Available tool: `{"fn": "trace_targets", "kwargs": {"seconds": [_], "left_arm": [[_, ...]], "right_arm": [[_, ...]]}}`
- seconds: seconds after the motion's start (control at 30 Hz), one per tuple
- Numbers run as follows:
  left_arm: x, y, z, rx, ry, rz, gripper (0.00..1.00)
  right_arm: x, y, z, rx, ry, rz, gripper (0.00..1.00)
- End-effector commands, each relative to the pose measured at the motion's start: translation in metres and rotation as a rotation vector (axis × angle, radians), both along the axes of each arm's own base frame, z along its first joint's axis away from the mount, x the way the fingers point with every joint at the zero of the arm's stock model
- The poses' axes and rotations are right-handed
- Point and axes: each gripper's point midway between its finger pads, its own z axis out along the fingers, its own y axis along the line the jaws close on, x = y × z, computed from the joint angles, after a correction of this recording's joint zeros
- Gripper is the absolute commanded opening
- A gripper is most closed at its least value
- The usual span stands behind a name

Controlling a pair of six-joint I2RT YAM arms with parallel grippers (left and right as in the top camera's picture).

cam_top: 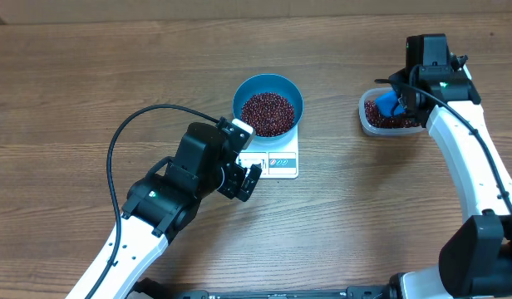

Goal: Scoop item into bowl and weigh 150g on scale
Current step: 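Lower the blue cup into the tub and empty leftover beans, then set the blue cup down in the tub and open the right gripper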

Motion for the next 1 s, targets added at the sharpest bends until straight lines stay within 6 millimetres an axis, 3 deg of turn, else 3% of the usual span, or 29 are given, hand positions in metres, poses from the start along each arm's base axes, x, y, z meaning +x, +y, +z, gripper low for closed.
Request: {"fn": "trace_targets", "kwargs": {"seconds": [0.0,0.13,0.3,0.37,0.53,0.6,0.73,0.97], "left_arm": [[0.005,-0.001,0.007,-0.002,-0.021,-0.007,0.99],[0.005,-0.001,0.007,-0.002,-0.021,-0.007,0.99],[0.005,-0.001,0.007,-0.002,-0.021,-0.007,1.00],[0.005,-0.001,0.007,-0.002,-0.021,-0.007,1.00],[0.005,-0.001,0.007,-0.002,-0.021,-0.007,0.99],[0.005,-0.001,0.007,-0.002,-0.021,-0.007,1.00],[0.005,-0.001,0.007,-0.002,-0.021,-0.007,0.99],[0.005,-0.001,0.007,-0.002,-0.021,-0.007,0.99]], "right_arm": [[0.003,-0.005,-0.017,-0.010,0.034,-0.022,0.04],[0.005,-0.005,-0.030,-0.010,0.064,-0.022,0.04],[0.006,-0.006,-0.030,-0.010,0.058,-0.024,0.27],[0.006,-0.005,-0.030,-0.004,0.060,-0.021,0.39],[0.004,-0.002,-0.032,0.013,0.071,-0.009,0.80],[0.002,-0.001,-0.033,0.014,0.080,-0.006,0.87],[-0.004,-0.002,-0.036,0.011,0.110,-0.003,0.99],[-0.022,-0.003,-0.037,-0.002,0.176,0.004,1.00]]}}
